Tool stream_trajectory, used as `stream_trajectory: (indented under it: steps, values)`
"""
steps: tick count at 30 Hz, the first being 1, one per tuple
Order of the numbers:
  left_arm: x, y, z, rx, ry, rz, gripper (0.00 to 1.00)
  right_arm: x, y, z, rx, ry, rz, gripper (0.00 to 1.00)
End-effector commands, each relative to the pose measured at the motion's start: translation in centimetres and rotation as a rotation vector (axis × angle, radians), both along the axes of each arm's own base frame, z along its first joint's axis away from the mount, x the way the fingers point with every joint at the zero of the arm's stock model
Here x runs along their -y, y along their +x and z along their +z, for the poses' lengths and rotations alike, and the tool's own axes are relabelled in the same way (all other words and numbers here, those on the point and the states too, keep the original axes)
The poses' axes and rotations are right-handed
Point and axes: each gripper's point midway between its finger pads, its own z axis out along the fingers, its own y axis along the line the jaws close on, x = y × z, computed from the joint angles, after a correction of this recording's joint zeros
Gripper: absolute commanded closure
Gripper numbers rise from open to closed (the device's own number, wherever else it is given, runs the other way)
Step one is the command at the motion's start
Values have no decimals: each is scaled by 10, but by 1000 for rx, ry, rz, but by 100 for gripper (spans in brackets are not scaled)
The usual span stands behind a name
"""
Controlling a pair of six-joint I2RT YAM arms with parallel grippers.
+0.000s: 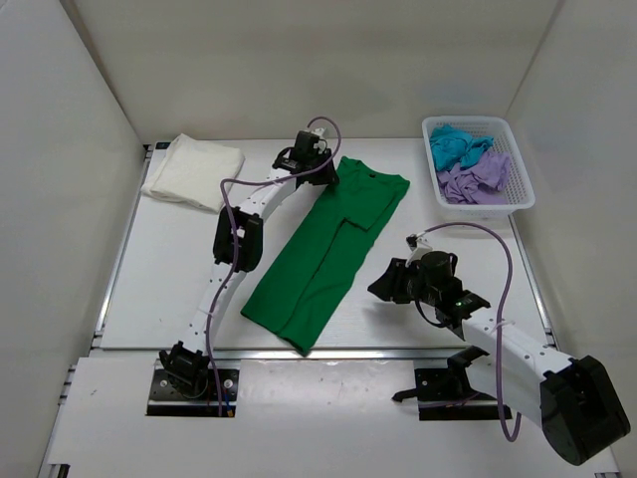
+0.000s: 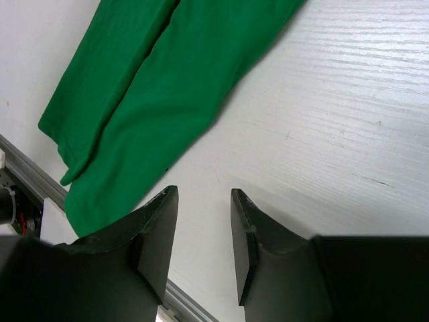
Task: Fold and stack the t-shirts
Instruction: Rotate the tshirt 90 degrees
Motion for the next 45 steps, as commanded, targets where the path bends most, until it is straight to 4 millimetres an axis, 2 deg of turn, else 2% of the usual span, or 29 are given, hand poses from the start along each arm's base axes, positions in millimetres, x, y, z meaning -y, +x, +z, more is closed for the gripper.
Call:
stream_trajectory:
  steps: [1,5,8,10,11,13,14,16,18,21,23,24,25,26,27,28,29,30,31,33,34,35,36,37,39,40,41,43,45]
  values:
    - [9,-6,-2,-19,-16,-19,67,-7,5,11,48,12,25,65]
    - [12,6,17,20,-63,26,98,-8,3,9,40,9,28,66]
    - [-12,26,34,27,-125,108,100,-6,-3,1,16,4,33,65]
    - [-40,43,47,39,-146,175,100,-5,-1,0,18,4,26,66]
    - [-46,44,47,34,-143,187,100,-5,-2,-1,17,3,34,65]
    - [-72,55,50,40,-138,234,100,-6,-3,-2,10,5,43,60]
    - [-77,57,59,49,-142,238,100,-7,-3,-3,10,5,48,59]
    - [-88,61,61,65,-114,272,97,-14,-5,-2,2,10,76,56]
    - [-92,61,67,71,-111,278,86,-17,-5,-5,-6,-13,91,54]
    - [-111,61,77,51,-93,326,67,-34,-9,-5,-8,-47,145,53]
    - [-131,58,94,44,-89,346,53,-43,-11,-8,-16,-49,156,53]
    - [-136,53,106,41,-83,340,50,-51,-16,-10,-31,-41,169,53]
    - [-140,48,106,32,-61,330,45,-55,-12,-8,-17,-31,157,53]
    - [-146,38,112,30,-23,319,41,-63,-20,-14,-31,-31,168,53]
    - [-152,32,137,66,-12,317,39,-71,-22,-16,-41,-10,165,53]
    - [-155,24,122,43,4,306,34,-74,-21,-16,-34,8,155,53]
    - [-165,5,126,32,18,305,32,-83,-23,-17,-40,13,171,53]
    - [-175,-15,128,37,0,308,33,-88,-27,-23,-61,10,173,53]
    - [-176,-15,145,105,-51,297,35,-94,-31,-26,-70,13,183,53]
    - [-205,-62,144,77,-129,335,42,-101,-38,-33,-90,15,197,53]
    - [-209,-72,145,82,-143,337,44,-105,-42,-35,-102,22,201,53]
    - [-218,-99,136,48,-149,350,45,-107,-44,-36,-102,32,204,52]
    - [-218,-121,136,53,-163,348,46,-108,-49,-41,-129,33,205,52]
    - [-216,-130,134,60,-162,343,45,-107,-48,-44,-143,46,179,52]
    - [-203,-176,119,43,-108,294,45,-107,-58,-50,-206,86,186,51]
    - [-204,-187,121,51,-85,301,45,-107,-58,-54,-232,93,172,52]
    - [-198,-209,98,2,-61,272,45,-106,-59,-53,-245,108,166,52]
    - [-198,-246,78,-20,-23,251,43,-100,-69,-62,-271,92,168,53]
    - [-207,-268,60,-46,13,256,43,-100,-73,-61,-270,86,173,53]
